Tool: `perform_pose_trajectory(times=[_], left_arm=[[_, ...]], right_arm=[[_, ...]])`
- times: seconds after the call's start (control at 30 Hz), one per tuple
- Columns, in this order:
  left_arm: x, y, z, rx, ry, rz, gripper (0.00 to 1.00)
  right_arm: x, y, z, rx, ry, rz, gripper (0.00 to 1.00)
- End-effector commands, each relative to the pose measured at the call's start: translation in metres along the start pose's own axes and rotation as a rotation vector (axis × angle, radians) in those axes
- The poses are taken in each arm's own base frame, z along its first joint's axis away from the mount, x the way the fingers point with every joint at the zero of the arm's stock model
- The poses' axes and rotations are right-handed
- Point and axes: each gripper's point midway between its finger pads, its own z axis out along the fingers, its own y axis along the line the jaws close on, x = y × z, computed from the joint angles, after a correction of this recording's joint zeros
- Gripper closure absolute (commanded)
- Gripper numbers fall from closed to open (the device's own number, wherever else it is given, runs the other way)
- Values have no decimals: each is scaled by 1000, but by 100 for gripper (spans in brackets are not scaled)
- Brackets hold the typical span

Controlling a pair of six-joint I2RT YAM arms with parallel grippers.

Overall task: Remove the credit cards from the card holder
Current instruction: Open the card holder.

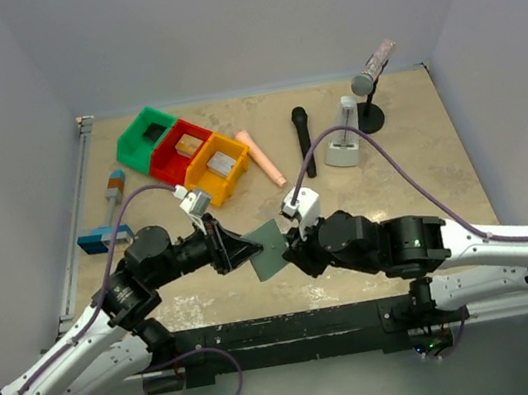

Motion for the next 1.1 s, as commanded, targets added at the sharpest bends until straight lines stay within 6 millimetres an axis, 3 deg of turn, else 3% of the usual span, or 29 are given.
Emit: perform_pose_trajectory(times=[0.0,0.3,0.53,0.73,0.87,1.0,1.07], left_arm=[[-19,-47,-10,255,-72,128,100],[-9,-87,-28,529,-42,208,100],[-9,-119,-47,760,-75,277,100],[-11,-134,-55,928,-76,293,100],[-24,-143,-68,1059,-106,298,100],[-30,-145,-65,1065,-58,317,100],[-34,-149,-69,1073,-75,351,100]], right_arm=[[-12,-12,-17,-16,-86,114,82],[-22,-10,-37,-100,-165,152,83],[-33,4,-59,-215,-214,178,82],[-43,20,-68,-308,-232,169,77],[-45,25,-72,-339,-226,162,72],[-53,10,-89,-309,-311,186,64],[-58,2,-100,-297,-363,192,54]])
